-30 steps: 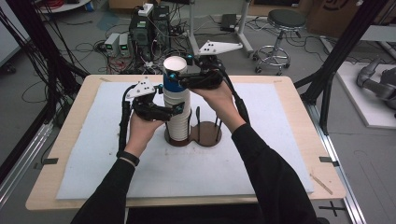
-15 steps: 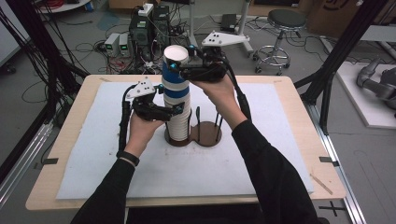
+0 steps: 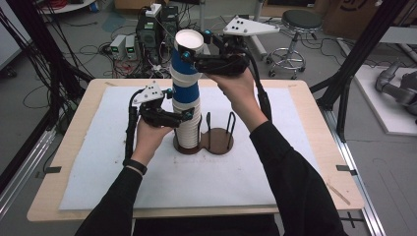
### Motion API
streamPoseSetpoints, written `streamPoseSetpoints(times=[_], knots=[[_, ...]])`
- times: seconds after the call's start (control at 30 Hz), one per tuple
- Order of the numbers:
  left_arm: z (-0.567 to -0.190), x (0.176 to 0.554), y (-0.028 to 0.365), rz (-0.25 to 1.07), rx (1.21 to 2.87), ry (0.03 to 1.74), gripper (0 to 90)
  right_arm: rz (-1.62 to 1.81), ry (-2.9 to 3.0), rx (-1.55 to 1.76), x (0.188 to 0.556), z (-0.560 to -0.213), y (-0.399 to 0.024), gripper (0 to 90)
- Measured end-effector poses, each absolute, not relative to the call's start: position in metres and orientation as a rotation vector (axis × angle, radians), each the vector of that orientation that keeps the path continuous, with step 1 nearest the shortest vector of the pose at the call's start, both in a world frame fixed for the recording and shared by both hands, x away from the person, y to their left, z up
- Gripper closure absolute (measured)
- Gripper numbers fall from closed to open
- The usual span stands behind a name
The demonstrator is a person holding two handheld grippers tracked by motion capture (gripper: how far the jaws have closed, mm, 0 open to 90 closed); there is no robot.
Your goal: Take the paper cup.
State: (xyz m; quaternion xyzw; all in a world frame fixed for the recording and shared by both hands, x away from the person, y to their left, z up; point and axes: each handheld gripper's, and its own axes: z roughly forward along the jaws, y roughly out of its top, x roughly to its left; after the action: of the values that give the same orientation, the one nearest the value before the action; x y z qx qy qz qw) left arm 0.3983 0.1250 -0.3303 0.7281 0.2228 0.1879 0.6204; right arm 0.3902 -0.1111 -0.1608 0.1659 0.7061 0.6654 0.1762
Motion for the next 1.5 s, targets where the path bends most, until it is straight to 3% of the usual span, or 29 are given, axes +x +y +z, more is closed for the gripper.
streamPoseSetpoints(times=[0.57,1.5], knots=[[-0.330,0.398,0.125,0.435,1.675,0.513,11.6,1.895,1.996,0.426,0.366,-0.160,-0.152,30.3],[-0.330,0.398,0.124,0.446,1.686,0.516,11.7,1.813,2.135,0.381,0.320,-0.252,-0.203,30.3]])
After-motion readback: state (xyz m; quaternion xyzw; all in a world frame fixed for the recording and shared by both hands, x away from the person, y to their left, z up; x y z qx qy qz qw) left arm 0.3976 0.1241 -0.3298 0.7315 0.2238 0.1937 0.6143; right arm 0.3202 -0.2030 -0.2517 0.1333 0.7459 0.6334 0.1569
